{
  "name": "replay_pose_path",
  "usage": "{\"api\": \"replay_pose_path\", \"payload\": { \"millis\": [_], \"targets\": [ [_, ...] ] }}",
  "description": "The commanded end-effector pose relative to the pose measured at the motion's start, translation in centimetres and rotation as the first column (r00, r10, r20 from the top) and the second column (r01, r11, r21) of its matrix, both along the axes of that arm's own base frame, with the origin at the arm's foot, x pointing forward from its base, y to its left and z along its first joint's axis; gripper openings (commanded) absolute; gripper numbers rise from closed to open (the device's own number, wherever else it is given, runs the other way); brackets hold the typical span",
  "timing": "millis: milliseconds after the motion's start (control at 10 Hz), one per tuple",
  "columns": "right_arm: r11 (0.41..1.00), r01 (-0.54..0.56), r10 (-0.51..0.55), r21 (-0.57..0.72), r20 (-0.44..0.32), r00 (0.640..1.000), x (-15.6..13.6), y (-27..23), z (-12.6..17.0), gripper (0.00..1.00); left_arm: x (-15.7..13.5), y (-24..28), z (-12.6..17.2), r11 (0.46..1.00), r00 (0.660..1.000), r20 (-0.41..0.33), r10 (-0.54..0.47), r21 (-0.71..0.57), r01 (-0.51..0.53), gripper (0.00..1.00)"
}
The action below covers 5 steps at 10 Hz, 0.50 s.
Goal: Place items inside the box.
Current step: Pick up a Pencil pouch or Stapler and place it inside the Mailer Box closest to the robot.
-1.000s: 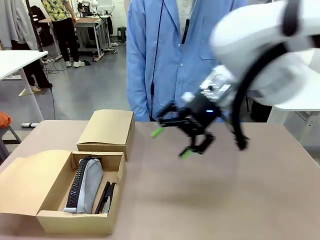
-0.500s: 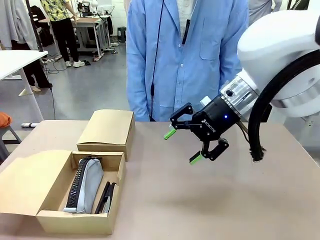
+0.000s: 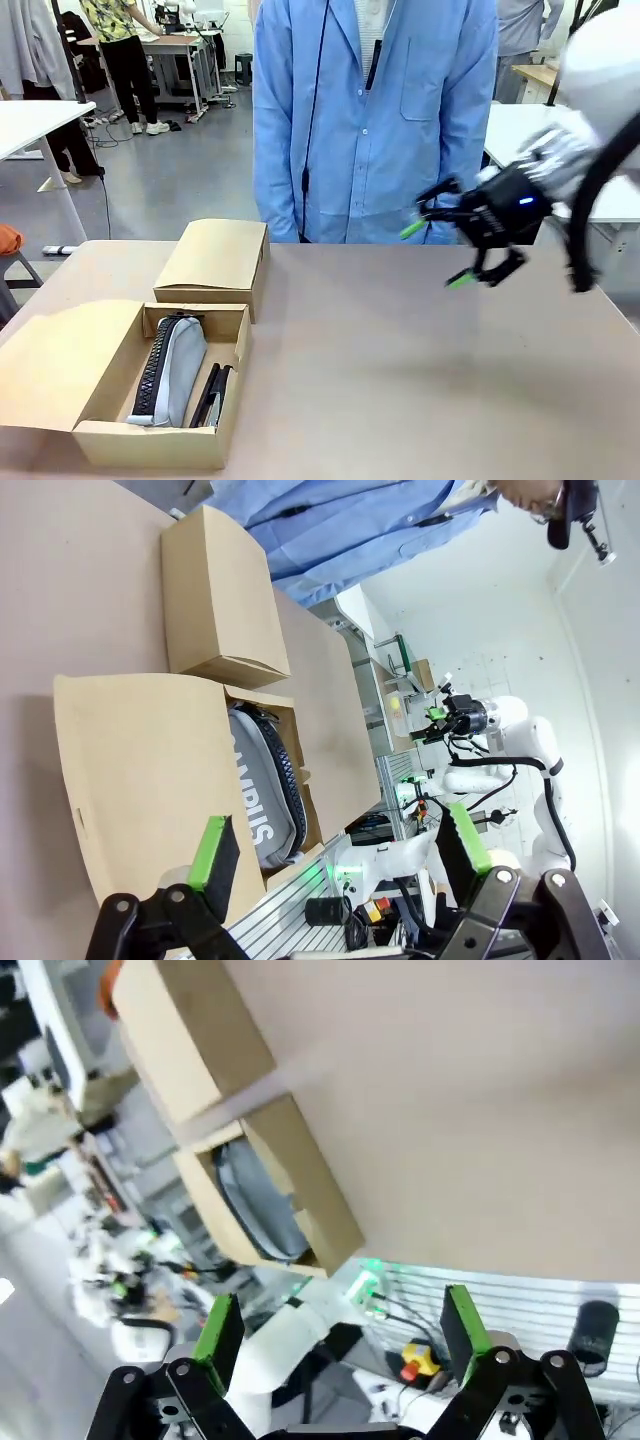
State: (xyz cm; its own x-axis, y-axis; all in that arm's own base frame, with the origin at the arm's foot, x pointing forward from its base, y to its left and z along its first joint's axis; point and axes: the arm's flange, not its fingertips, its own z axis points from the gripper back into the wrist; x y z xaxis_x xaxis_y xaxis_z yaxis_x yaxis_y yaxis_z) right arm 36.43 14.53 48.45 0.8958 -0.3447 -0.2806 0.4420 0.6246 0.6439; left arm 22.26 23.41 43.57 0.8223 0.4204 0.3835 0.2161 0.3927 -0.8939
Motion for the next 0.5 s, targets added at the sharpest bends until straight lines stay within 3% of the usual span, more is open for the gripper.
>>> {"api": "replay_pose_path", "payload": {
  "millis": [0,100,300,400],
  "targets": [
    [0.989,-0.024,0.039,0.144,-0.101,0.994,-1.3,-7.8,-0.1,1.0,0.0,0.0,0.1,1.0,1.0,0.026,0.001,-0.009,-0.001,1.0],
    [0.975,-0.078,0.111,0.208,-0.154,0.982,-2.3,-12.2,-1.2,1.0,0.0,0.0,0.1,1.0,1.0,0.026,0.001,-0.009,-0.001,1.0],
    [0.958,-0.039,0.096,0.286,-0.187,0.978,-5.4,-18.7,-4.2,1.0,0.0,0.0,0.1,1.0,1.0,0.026,0.001,-0.009,-0.001,1.0],
    [0.961,0.031,0.03,0.274,-0.216,0.976,-6.9,-20.3,-5.9,1.0,0.0,0.0,0.1,1.0,1.0,0.026,0.001,-0.009,-0.001,1.0]
  ]
}}
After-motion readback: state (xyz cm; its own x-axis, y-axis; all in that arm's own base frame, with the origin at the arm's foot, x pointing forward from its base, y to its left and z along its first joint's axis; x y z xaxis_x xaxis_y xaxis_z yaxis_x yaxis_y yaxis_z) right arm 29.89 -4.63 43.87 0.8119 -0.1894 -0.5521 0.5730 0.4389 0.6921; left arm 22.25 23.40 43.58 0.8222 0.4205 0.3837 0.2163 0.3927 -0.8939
